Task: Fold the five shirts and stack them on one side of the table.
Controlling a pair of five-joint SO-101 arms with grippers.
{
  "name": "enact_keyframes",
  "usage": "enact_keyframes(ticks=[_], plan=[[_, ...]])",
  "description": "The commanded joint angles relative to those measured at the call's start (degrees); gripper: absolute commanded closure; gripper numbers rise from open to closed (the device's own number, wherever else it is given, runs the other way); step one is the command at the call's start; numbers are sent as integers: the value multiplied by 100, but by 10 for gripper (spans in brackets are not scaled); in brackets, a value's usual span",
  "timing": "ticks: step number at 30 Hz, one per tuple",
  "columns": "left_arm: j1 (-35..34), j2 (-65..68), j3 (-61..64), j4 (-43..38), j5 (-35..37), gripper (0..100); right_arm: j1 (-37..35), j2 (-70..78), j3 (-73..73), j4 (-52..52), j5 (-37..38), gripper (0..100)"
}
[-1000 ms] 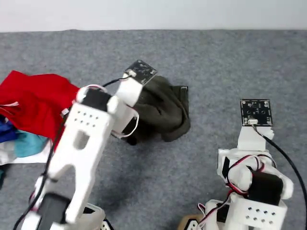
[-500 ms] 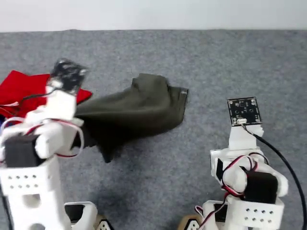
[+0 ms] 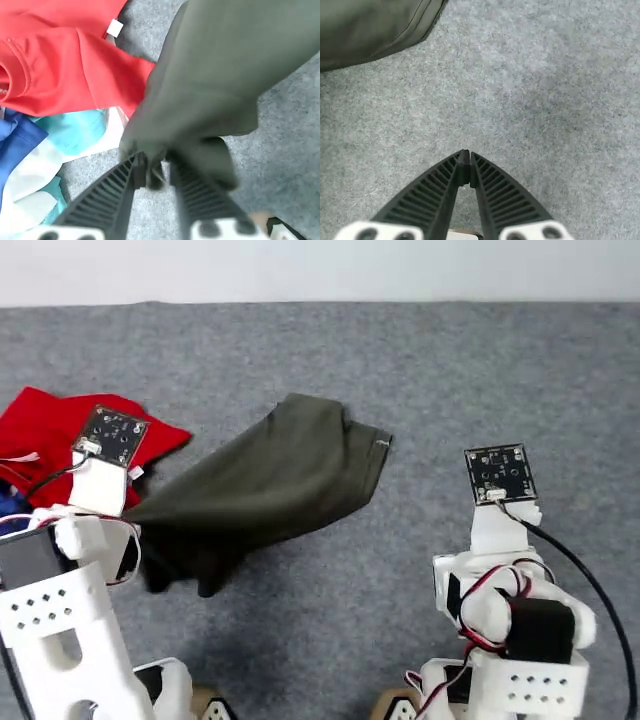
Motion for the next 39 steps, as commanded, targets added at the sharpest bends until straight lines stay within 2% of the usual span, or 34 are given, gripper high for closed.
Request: enact_keyframes(ticks=[1,8,12,19,24,30,36,39], plan=[[-44,-114,-233,-9,-62,817,-13,66,26,-4,62,988],[-44,-114,-760,0,-62,816,-57,84,44,-145,62,987],[-281,-132,-796,0,-53,842,-558,84,26,-391,378,987],[-1530,-343,-796,-26,-88,972,-2141,532,-18,-752,229,990],[-2224,-308,-769,-35,-88,986,-3099,1780,-563,-752,246,990],[-2330,-299,-752,-35,-70,986,-4145,3547,-1969,-699,519,990],[-2330,-316,-734,9,-62,986,-5165,4971,-2760,-919,695,986],[-2330,-343,-558,9,-62,986,-5569,5578,-2927,-1147,659,926]])
